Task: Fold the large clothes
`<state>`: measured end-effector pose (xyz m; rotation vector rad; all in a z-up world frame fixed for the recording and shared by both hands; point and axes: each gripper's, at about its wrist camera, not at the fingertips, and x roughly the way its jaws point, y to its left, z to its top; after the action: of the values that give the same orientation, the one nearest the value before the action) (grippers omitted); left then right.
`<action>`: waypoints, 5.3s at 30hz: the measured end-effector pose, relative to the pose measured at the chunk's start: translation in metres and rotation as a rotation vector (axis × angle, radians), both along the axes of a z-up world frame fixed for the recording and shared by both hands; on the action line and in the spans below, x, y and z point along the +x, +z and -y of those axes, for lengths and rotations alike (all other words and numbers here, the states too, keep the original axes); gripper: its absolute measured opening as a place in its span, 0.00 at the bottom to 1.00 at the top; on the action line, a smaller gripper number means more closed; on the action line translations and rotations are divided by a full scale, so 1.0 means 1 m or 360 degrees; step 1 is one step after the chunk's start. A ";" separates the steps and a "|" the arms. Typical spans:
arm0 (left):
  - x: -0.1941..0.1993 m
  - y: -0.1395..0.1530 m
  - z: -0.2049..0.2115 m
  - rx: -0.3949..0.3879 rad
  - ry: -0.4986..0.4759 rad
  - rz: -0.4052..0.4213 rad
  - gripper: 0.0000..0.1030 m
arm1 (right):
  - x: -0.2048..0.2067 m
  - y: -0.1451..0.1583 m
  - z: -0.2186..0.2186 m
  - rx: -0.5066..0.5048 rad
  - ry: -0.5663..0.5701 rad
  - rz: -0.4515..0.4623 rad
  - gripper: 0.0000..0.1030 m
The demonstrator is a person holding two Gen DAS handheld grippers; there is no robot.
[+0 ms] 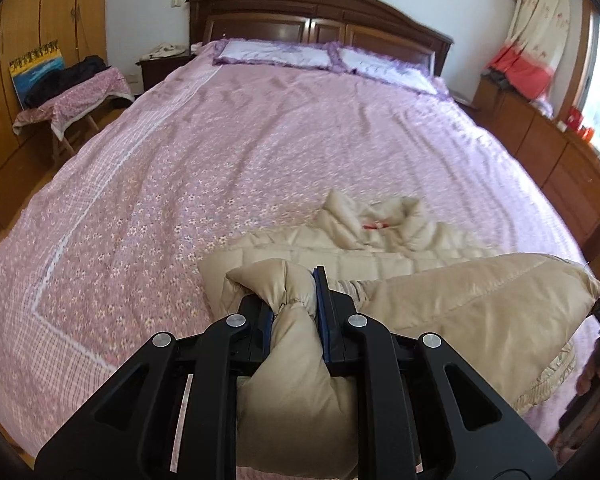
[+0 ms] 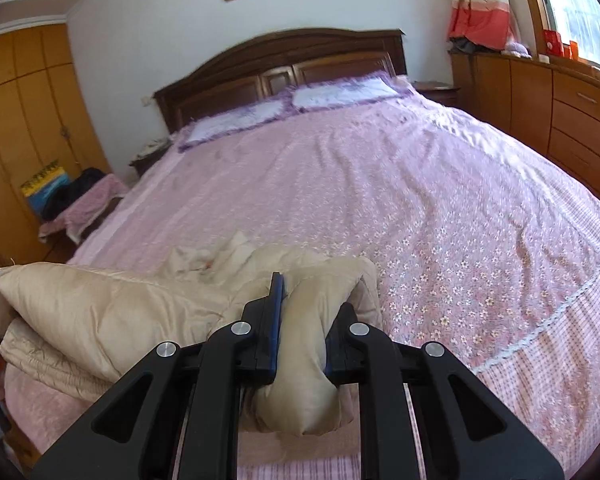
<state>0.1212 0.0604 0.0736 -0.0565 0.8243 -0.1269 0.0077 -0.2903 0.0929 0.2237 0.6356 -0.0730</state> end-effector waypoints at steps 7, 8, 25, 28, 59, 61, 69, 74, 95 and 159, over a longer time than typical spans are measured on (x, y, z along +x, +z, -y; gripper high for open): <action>0.032 -0.054 0.002 0.0018 0.0036 -0.0146 0.19 | 0.043 -0.049 0.006 -0.0014 -0.0027 -0.0196 0.16; 0.034 -0.061 0.002 0.0028 0.0037 -0.0155 0.20 | 0.046 -0.054 0.006 -0.0019 -0.0028 -0.0209 0.16; 0.041 -0.087 0.014 0.0112 0.0017 -0.0185 0.22 | 0.065 -0.096 0.001 -0.0084 0.0008 -0.0355 0.19; 0.033 -0.074 0.012 0.0119 0.0002 -0.0163 0.26 | 0.064 -0.089 -0.005 -0.0153 0.0043 -0.0360 0.22; -0.059 -0.025 -0.052 0.0171 0.0017 -0.0027 0.76 | -0.012 -0.035 0.015 -0.0164 0.0268 -0.0242 0.79; -0.061 -0.032 -0.052 0.0208 -0.0013 -0.0046 0.76 | -0.013 -0.045 0.019 -0.0171 0.0273 -0.0277 0.79; -0.036 -0.057 -0.023 0.0317 -0.0222 -0.0057 0.76 | 0.006 -0.072 0.026 -0.0189 0.0310 -0.0332 0.79; -0.009 -0.053 -0.012 0.0256 -0.0219 -0.0005 0.76 | 0.033 -0.075 0.032 0.0025 0.0303 -0.0320 0.79; 0.075 -0.093 -0.032 -0.0306 -0.0027 -0.0103 0.22 | 0.089 -0.079 0.048 0.0497 0.0158 -0.0334 0.58; -0.001 -0.106 -0.079 -0.0290 0.0232 -0.0264 0.74 | 0.018 -0.091 0.060 0.0618 0.0033 -0.0454 0.80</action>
<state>0.1204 0.1392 -0.0327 -0.3014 0.9693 -0.0601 0.0259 -0.3499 0.0017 0.5886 0.9351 0.0407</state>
